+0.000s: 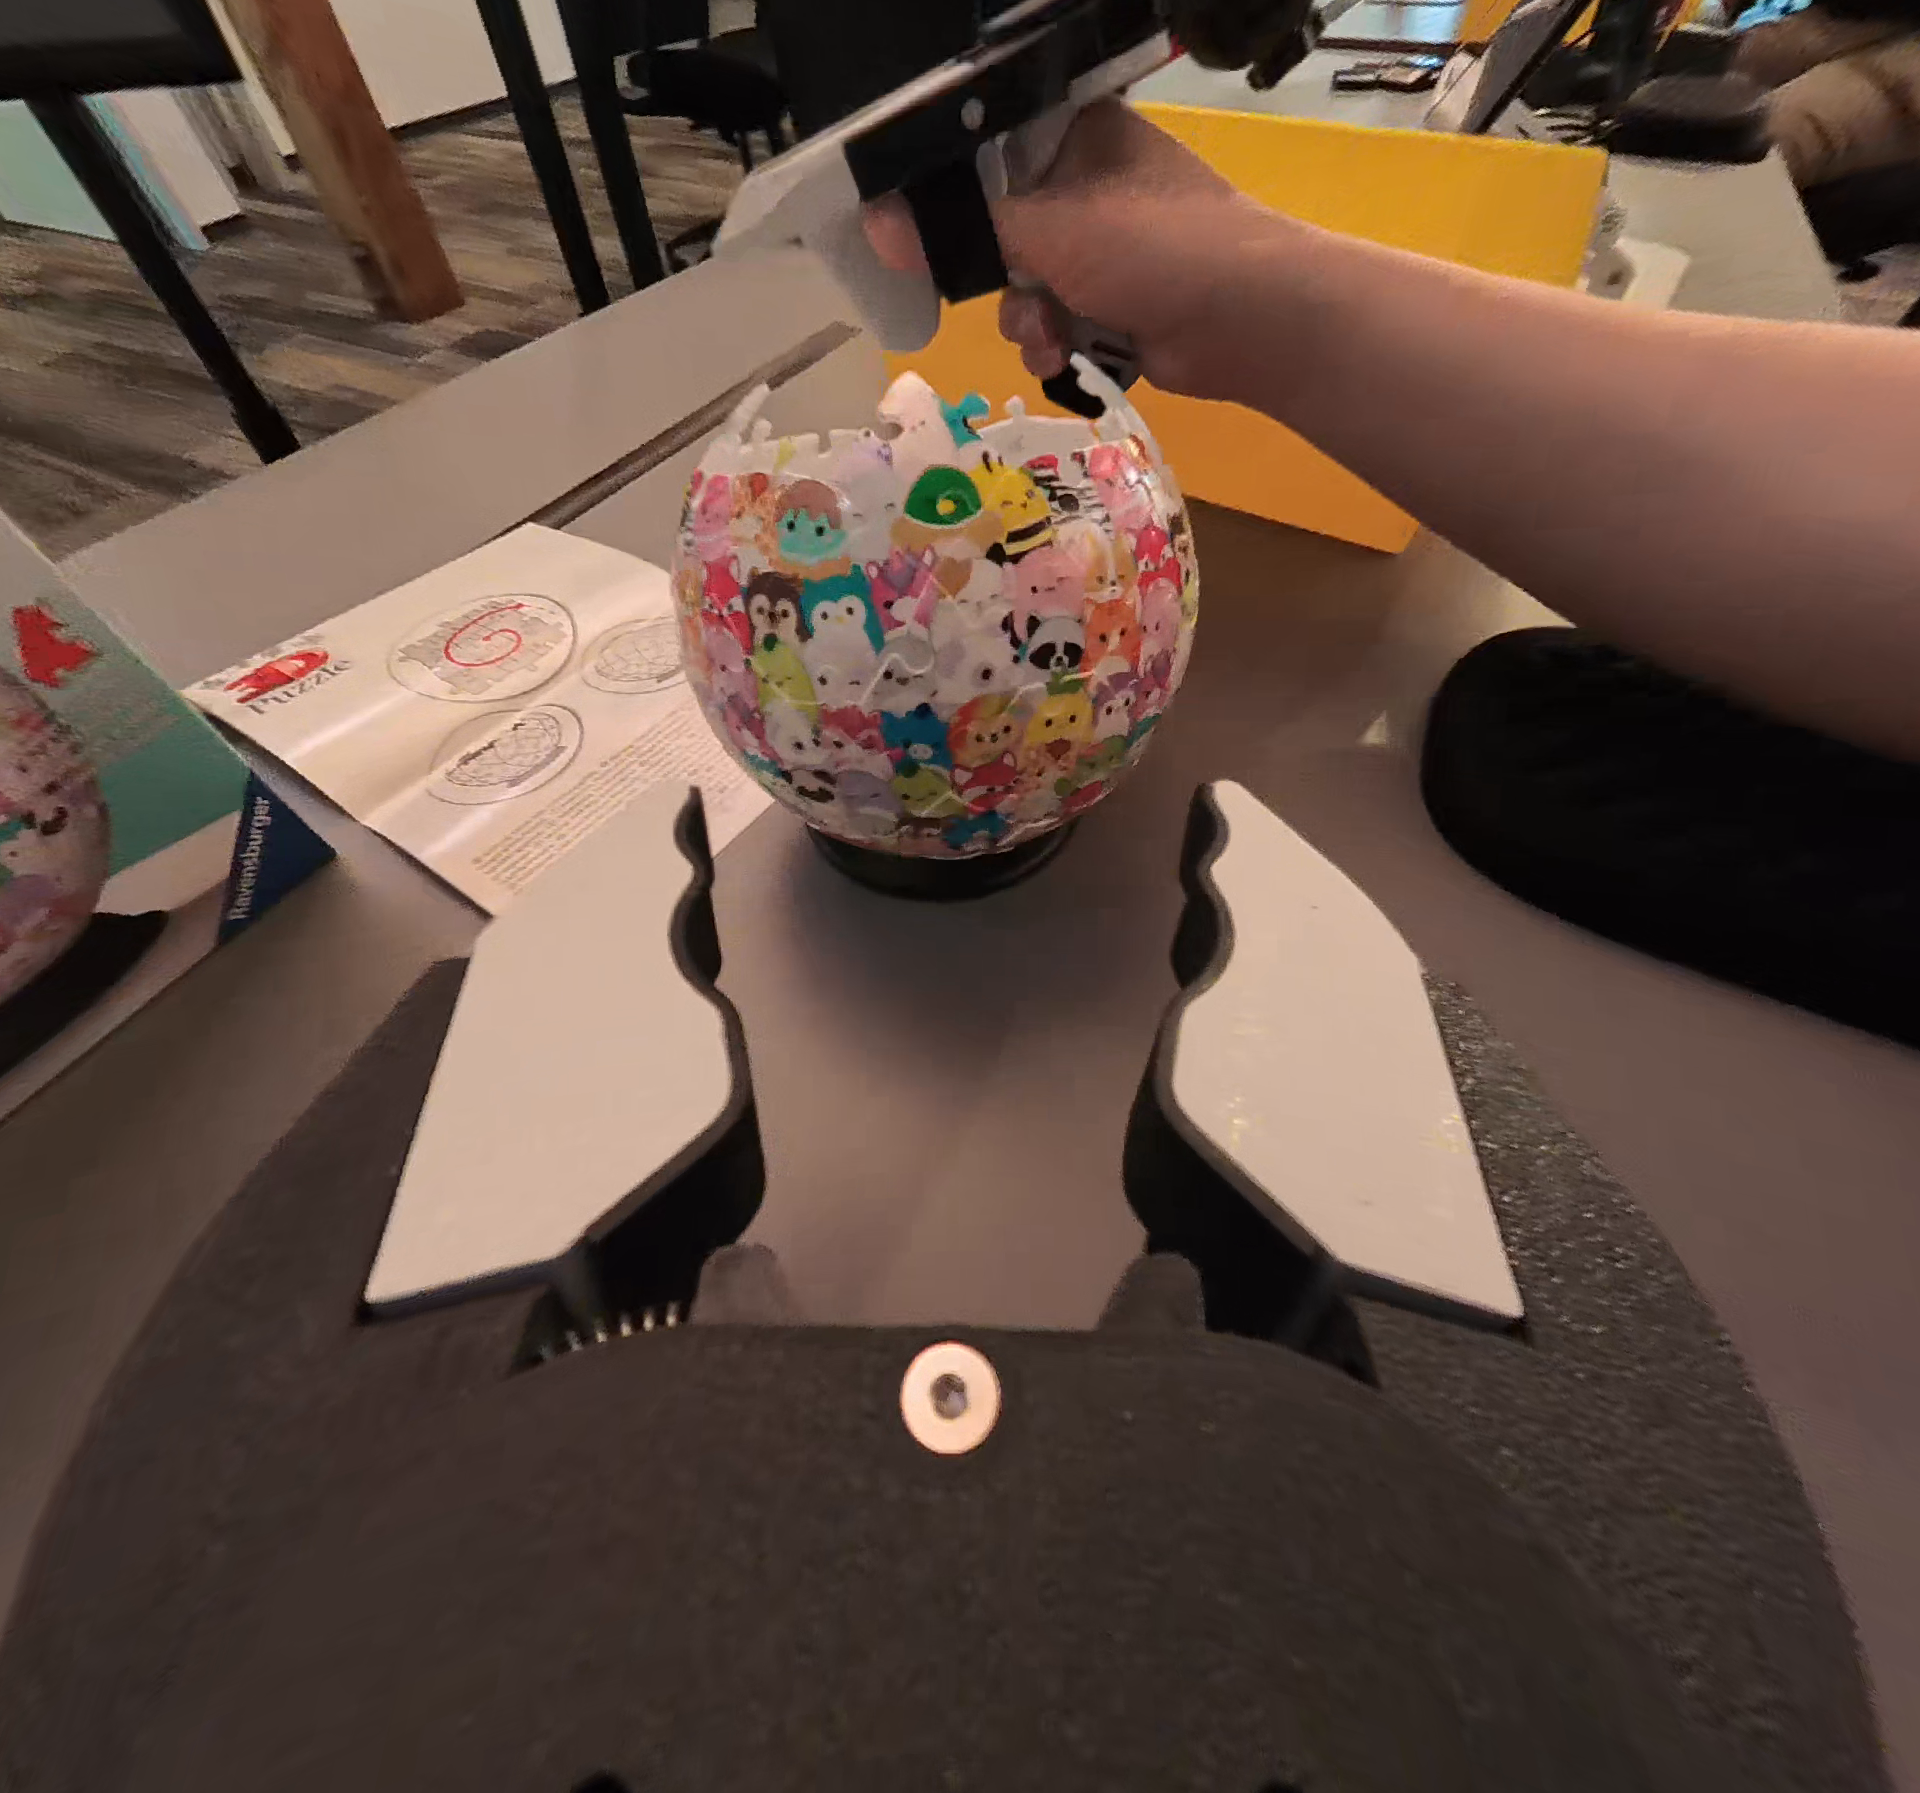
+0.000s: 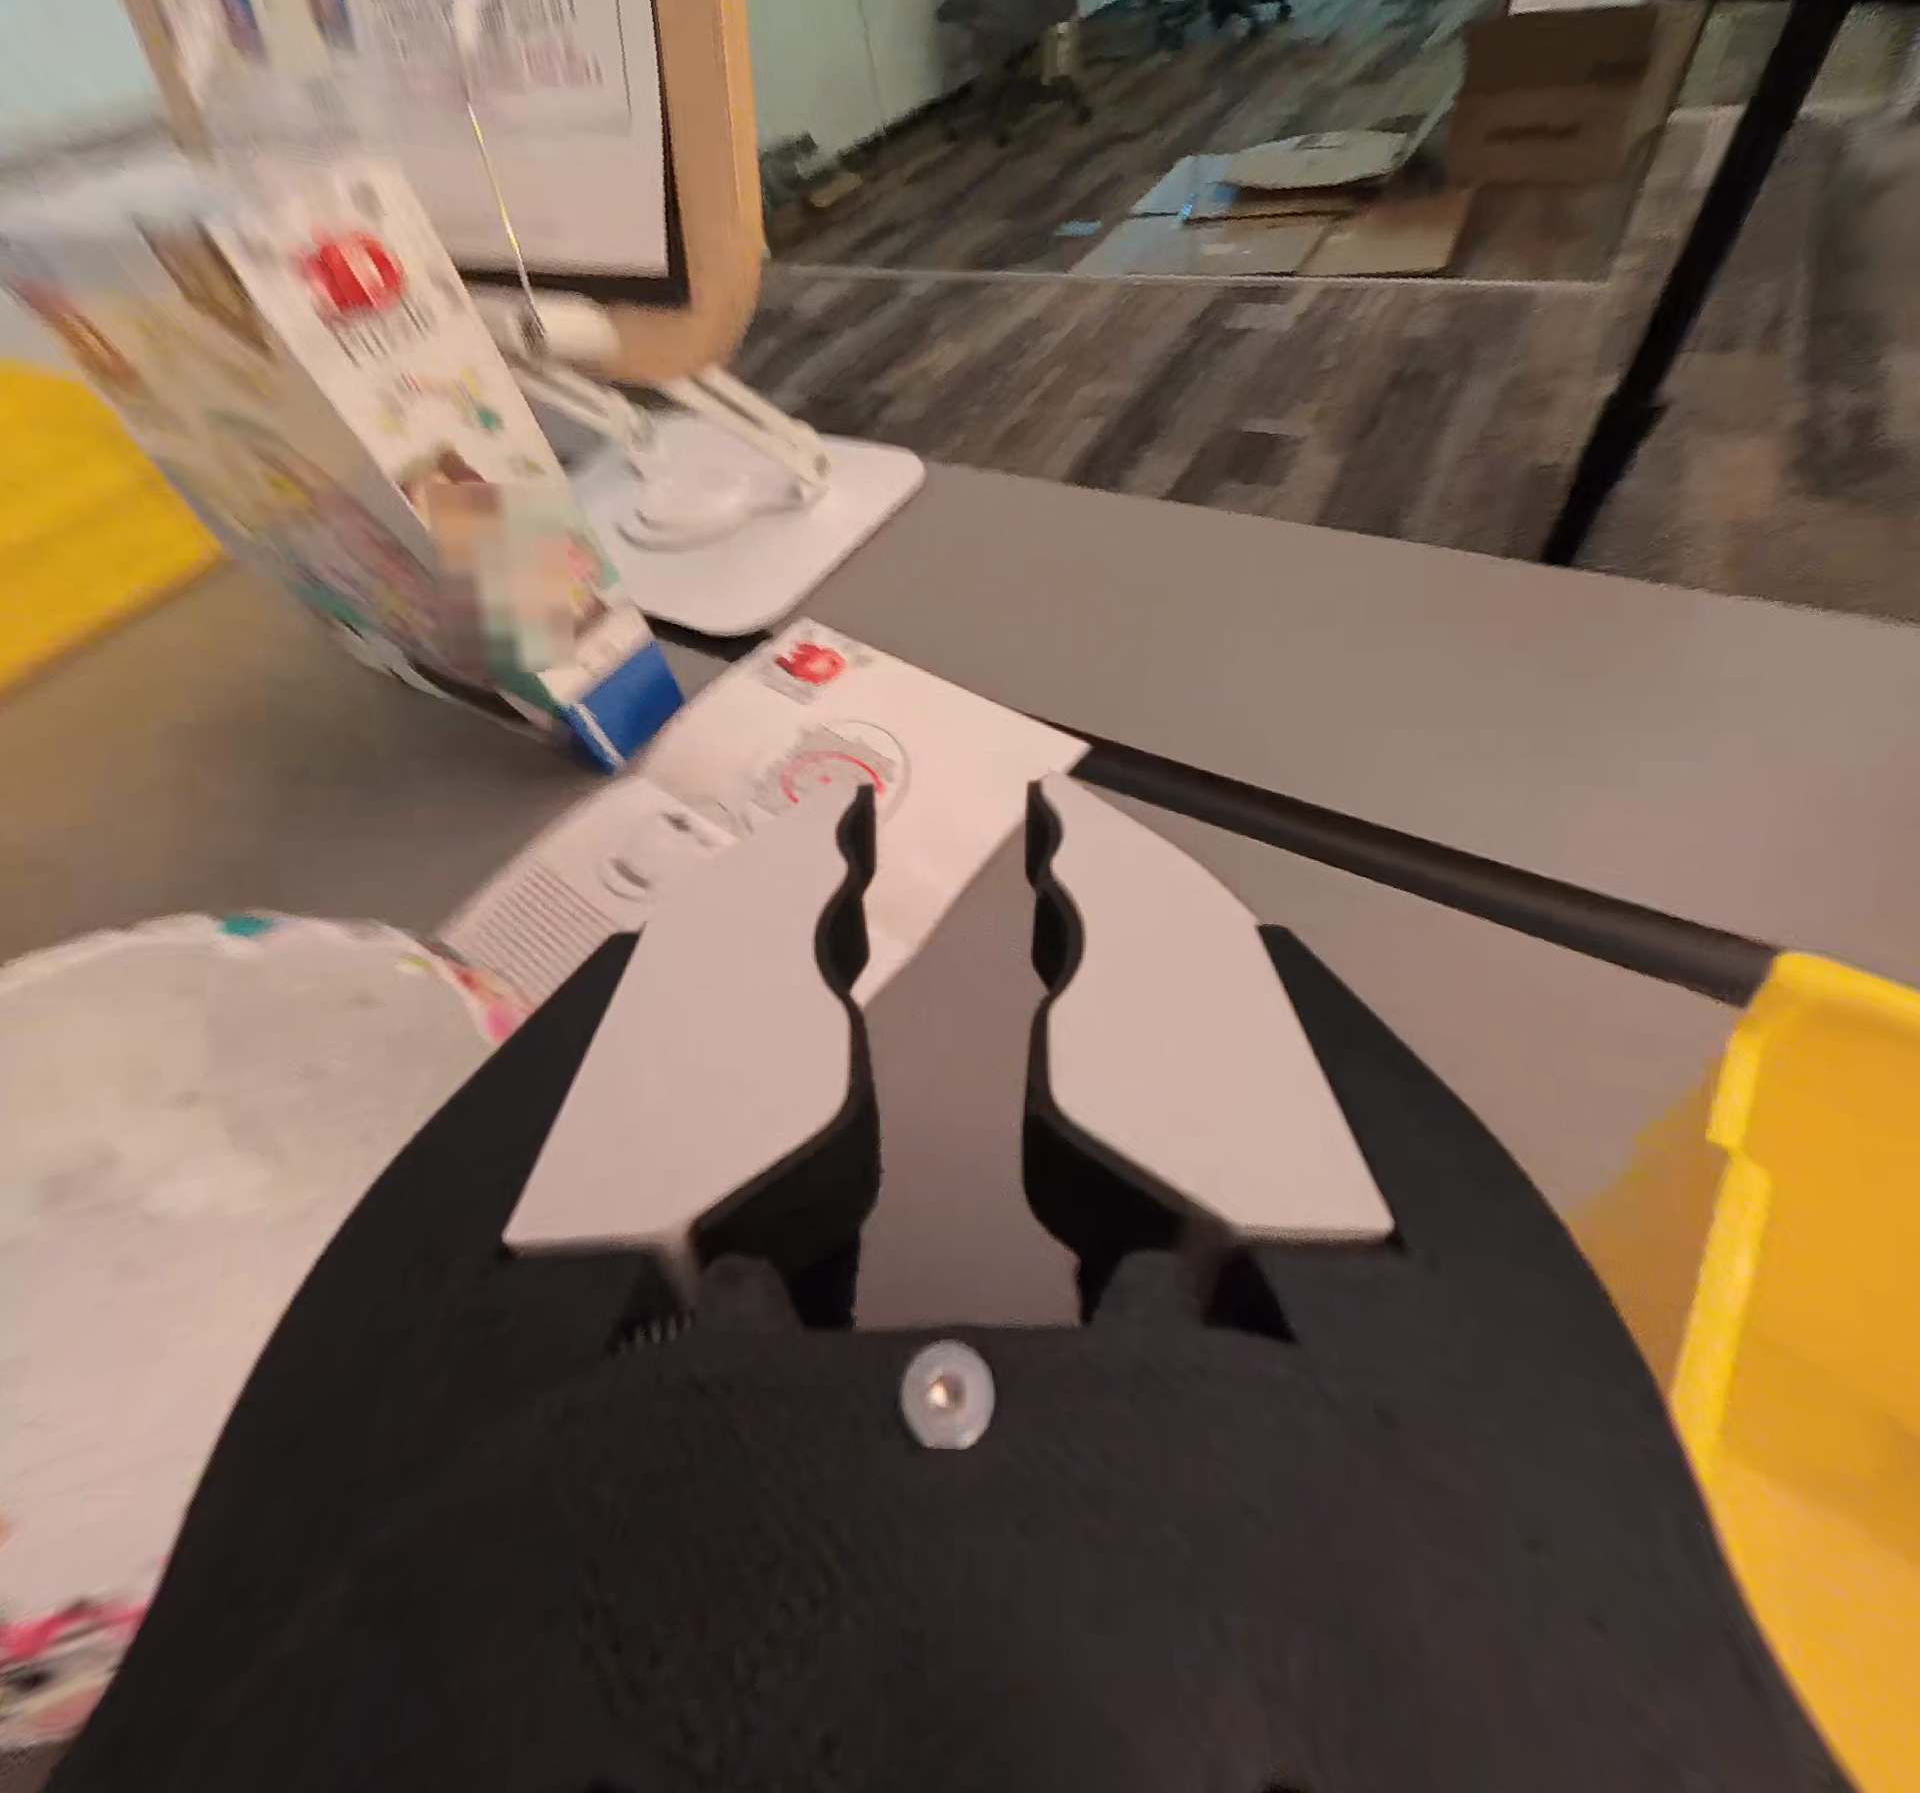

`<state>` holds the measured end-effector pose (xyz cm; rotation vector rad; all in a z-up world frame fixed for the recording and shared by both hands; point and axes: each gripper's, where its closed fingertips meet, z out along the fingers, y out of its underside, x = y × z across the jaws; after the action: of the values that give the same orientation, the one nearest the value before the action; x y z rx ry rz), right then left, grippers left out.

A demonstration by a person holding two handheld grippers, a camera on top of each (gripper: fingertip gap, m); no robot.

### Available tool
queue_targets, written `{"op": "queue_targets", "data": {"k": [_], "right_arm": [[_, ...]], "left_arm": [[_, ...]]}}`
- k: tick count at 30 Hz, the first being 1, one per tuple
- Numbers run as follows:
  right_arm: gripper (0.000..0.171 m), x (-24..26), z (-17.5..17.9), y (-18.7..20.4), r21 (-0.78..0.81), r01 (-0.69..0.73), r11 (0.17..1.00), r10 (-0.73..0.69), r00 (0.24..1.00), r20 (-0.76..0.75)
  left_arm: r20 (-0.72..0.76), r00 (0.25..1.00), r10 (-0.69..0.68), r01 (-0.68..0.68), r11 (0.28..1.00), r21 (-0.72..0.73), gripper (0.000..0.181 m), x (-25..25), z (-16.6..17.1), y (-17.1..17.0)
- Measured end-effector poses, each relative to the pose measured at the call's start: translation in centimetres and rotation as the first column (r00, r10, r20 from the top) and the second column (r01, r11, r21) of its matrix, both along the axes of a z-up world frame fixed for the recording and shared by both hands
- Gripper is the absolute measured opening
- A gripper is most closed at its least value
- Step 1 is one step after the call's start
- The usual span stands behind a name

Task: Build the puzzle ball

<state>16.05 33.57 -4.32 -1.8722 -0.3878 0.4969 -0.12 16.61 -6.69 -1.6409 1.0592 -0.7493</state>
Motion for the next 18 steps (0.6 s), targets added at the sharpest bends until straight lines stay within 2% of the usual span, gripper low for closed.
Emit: {"op": "queue_targets", "data": {"k": [3, 6, 9, 11, 13, 15, 18], "right_arm": [[0.024, 0.2, -2.2, 0.1, 0.029, -0.009, 1.0, 0.002, 0.973, 0.23], [0.024, 0.1, -3.8, -0.5, -0.033, -0.074, 0.997, 0.08, 0.961, 0.264], [0.022, 1.6, -4.5, -0.8, -0.071, -0.069, 0.995, 0.087, 0.953, 0.289], [0.021, 1.1, -4.8, -1.6, -0.083, -0.155, 0.984, 0.17, 0.961, 0.216], [0.022, -1.3, -5.3, -3.4, -0.11, -0.352, 0.93, 0.361, 0.929, 0.081], [0.026, -1.8, -6.3, -3.7, -0.16, -0.409, 0.898, 0.42, 0.907, 0.037], [0.026, -2.1, -5.8, -3.6, -0.187, -0.485, 0.854, 0.472, 0.874, -0.113]], "left_arm": [[-0.021, 1.0, 0.005, -0.004, 1.0, 0.013, 0.087, 1.1, -0.9, 0.2], [-0.04, 0.999, 0.021, -0.02, 1.0, 0.023, 0.088, 1.6, -1.5, 0.6], [-0.024, 1.0, 0.017, -0.017, 1.0, 0.004, 0.088, 1.9, -1.6, 0.7], [-0.019, 1.0, 0.006, -0.006, 1.0, 0.0, 0.089, 2.0, -1.7, 0.7], [-0.008, 1.0, -0.007, 0.007, 1.0, 0.003, 0.09, 2.1, -1.8, 0.5], [-0.008, 1.0, -0.028, 0.028, 1.0, 0.011, 0.09, 2.3, -1.8, 0.3], [-0.015, 1.0, -0.026, 0.027, 1.0, 0.015, 0.09, 2.5, -1.8, 0.5]]}}
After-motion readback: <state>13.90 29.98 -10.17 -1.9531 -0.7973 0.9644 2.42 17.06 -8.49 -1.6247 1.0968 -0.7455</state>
